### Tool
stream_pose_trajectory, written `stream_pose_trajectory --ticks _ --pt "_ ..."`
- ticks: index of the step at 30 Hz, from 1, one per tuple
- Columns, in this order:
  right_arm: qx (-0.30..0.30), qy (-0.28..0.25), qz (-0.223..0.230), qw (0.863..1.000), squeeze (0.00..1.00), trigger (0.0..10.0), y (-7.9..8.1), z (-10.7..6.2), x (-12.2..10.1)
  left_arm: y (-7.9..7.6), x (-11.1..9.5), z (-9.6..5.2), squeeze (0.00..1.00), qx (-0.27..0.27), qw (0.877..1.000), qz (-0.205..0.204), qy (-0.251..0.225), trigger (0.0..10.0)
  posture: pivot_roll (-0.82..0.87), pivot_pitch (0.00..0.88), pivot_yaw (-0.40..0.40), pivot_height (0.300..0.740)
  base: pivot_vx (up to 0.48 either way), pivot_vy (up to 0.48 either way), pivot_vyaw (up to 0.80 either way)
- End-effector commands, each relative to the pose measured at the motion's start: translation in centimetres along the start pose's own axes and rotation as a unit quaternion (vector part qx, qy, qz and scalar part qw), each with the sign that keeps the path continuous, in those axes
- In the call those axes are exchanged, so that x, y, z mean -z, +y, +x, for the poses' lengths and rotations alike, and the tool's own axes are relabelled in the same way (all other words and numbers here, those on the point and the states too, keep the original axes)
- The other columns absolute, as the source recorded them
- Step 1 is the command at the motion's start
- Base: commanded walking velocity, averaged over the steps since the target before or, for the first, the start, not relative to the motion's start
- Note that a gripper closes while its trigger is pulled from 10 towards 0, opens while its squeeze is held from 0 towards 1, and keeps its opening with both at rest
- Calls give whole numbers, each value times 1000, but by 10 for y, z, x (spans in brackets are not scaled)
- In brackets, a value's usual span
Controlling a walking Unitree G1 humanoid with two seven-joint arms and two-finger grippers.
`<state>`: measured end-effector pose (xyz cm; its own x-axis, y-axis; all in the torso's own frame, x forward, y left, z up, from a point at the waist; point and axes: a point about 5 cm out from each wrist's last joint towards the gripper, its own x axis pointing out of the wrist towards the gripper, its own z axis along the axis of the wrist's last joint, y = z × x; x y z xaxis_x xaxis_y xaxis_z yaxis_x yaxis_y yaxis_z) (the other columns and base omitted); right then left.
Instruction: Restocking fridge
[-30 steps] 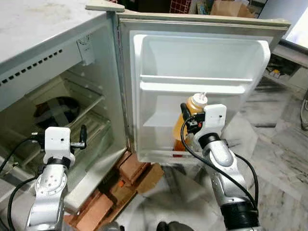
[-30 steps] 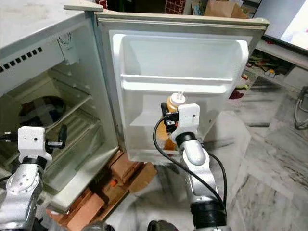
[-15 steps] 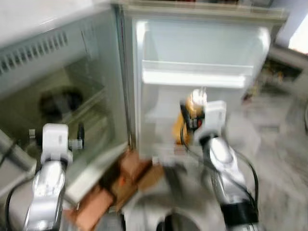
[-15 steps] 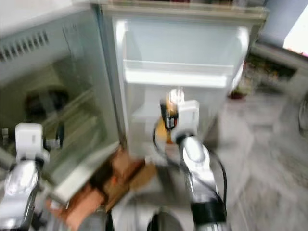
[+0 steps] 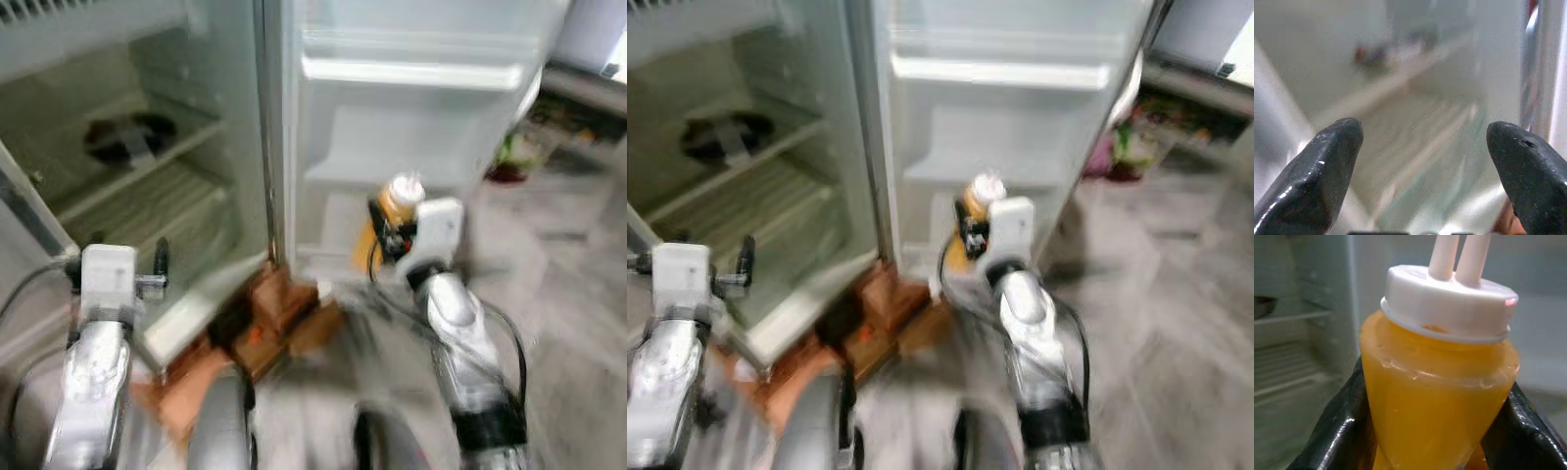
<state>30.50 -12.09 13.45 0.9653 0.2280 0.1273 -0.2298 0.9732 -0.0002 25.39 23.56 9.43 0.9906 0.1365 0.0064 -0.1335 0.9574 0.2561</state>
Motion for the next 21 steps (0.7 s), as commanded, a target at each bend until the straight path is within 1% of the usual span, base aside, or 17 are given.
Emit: stream_pose_trajectory --ticks 1,10,13,21 --pt "-5 -7 -5 1000 0 10000 0 1 -2 -1 -6 4 0 7 1000 8 -12 10000 97 74 -42 618 356 0 0" --pt "-14 -10 -8 1000 0 10000 0 2 -2 -3 -7 7 0 10 1000 8 -19 10000 90 78 -45 618 402 0 0" --pt "-25 -10 -12 1000 0 10000 3 1 -1 -4 -6 7 0 10 1000 6 -18 10000 89 79 -48 618 463 0 0" --pt "-31 -9 -12 999 0 10000 4 2 0 -5 -5 6 0 10 1000 4 -19 10000 91 80 -50 618 480 0 0"
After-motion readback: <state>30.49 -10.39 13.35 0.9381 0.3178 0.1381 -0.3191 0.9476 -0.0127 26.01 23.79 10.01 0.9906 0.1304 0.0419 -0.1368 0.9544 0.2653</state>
